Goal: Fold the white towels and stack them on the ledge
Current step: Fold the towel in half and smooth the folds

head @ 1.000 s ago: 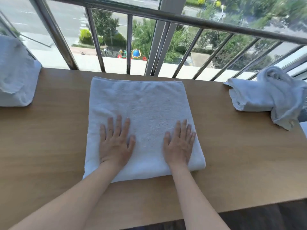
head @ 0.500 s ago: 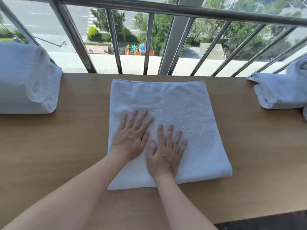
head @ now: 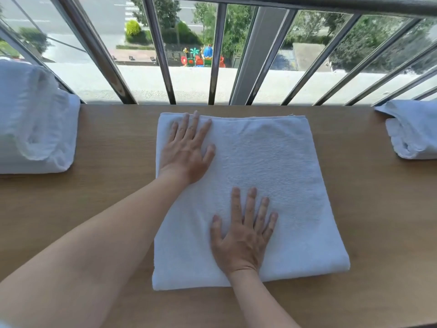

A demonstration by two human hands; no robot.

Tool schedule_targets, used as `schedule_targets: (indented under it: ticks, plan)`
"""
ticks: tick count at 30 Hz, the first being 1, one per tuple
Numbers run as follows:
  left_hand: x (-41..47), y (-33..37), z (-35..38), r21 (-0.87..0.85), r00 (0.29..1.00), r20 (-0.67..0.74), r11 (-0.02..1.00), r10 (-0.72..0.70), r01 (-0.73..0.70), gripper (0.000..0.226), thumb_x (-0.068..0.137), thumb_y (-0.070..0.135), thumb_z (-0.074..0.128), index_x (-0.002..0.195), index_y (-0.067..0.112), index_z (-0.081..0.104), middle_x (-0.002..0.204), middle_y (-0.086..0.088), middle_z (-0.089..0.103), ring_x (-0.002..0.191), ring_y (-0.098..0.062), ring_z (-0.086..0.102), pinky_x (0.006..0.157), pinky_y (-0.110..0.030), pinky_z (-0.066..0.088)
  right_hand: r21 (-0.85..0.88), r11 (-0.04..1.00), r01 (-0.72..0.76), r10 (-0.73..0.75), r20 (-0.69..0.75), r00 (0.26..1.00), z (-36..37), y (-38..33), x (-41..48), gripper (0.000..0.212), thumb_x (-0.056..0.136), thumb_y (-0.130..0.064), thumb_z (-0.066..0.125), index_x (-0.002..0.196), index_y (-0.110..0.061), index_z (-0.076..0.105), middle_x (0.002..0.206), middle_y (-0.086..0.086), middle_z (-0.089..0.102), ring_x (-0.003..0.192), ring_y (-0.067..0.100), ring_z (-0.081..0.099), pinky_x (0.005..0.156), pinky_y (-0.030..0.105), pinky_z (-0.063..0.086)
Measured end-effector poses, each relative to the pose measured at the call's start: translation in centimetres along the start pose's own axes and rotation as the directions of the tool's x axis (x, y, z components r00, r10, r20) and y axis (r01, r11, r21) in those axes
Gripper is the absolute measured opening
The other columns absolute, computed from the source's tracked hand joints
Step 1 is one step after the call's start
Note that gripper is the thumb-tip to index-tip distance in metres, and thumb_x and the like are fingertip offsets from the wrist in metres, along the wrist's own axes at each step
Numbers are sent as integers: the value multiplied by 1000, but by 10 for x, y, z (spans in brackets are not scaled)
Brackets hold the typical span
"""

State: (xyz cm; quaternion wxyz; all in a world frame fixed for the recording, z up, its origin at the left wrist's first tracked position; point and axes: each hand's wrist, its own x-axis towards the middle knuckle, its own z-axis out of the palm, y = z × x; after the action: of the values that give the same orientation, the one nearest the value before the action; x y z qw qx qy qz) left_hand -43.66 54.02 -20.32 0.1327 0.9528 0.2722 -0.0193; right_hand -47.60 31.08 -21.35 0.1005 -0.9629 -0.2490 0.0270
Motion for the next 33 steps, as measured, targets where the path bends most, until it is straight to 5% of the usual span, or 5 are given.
schedule_targets:
  ticks: [6,11,25,33]
  plan:
    - [18,1,0,60,998,-38,997,-50,53,68,96,58,12,159,31,12,168,-2,7,154,-21,-2,124,-41,-3,18,1000,5,-4,-37,999,2,-1,2,77,89,-57,45,157,-27,26,167,5,11,153,35,4,119,63,10]
    - [5,7,0,23,997,-31,997,-72,73,66,99,55,12,159,31,-1,168,-2,-8,153,-20,-13,122,-37,-12,32,999,-1,1,-23,1000,0,0,1,71,93,-57,36,157,-28,27,167,4,11,153,34,3,119,61,8]
    - [-167,49,24,-19,988,133,997,-76,79,65,97,53,4,151,29,-23,160,6,-30,147,-11,-29,121,-38,-16,152,988,-33,33,2,999,-9,0,0,64,90,-49,43,152,-36,37,165,0,19,154,29,6,122,54,1]
    - [-241,65,30,22,981,147,992,-127,125,63,102,48,6,150,25,-28,158,2,-33,146,-17,-31,118,-39,-23,-11,987,158,-148,282,948,-19,18,-9,62,101,-54,15,156,-42,-10,164,-8,-23,148,25,-28,116,56,-19]
